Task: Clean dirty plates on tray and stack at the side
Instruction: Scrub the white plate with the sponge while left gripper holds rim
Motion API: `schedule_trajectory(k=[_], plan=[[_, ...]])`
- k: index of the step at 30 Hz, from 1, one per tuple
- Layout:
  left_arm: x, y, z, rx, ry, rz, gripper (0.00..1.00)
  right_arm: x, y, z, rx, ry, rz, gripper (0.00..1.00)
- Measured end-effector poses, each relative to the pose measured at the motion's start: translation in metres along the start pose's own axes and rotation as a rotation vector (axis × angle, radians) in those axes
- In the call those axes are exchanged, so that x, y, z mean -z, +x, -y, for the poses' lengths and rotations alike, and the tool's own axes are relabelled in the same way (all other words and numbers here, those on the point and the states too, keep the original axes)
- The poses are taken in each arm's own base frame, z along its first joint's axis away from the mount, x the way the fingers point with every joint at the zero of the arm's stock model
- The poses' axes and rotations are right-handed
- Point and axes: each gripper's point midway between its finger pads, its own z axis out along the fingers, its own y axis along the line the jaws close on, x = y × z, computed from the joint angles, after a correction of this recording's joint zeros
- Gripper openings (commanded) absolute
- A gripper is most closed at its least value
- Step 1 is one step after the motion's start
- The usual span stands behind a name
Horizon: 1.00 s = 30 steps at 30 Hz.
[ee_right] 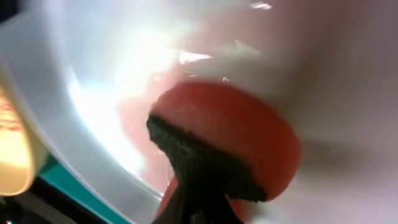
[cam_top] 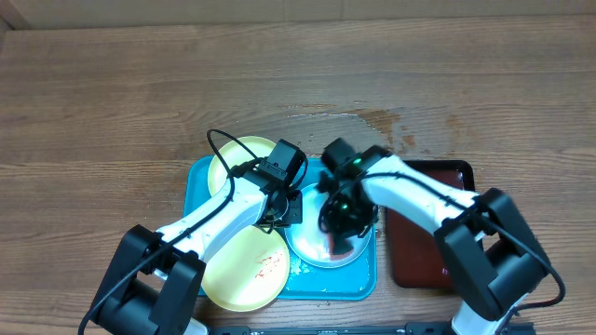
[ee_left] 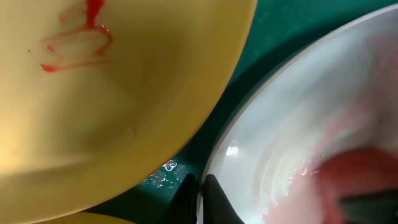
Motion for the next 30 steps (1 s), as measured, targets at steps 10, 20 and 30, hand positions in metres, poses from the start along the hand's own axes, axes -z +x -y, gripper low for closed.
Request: schedule_trajectory(k=[10,20,30], plan=[[0.000,0.000,0.000,0.000,0.000,0.000,0.04,-0.006,-0.019,-0.024,-0.013,-0.047,0.081,0.04],[0.000,-0.001,0.000,0.000,0.002,0.003,0.04,-0.005,-0.033,-0.011,-0.224,0.020,0.146,0.04],[0.000,-0.003,0.002,-0.001,0.008,0.012,0.04,0.011,-0.049,0.024,-0.411,0.017,0.211,0.04]])
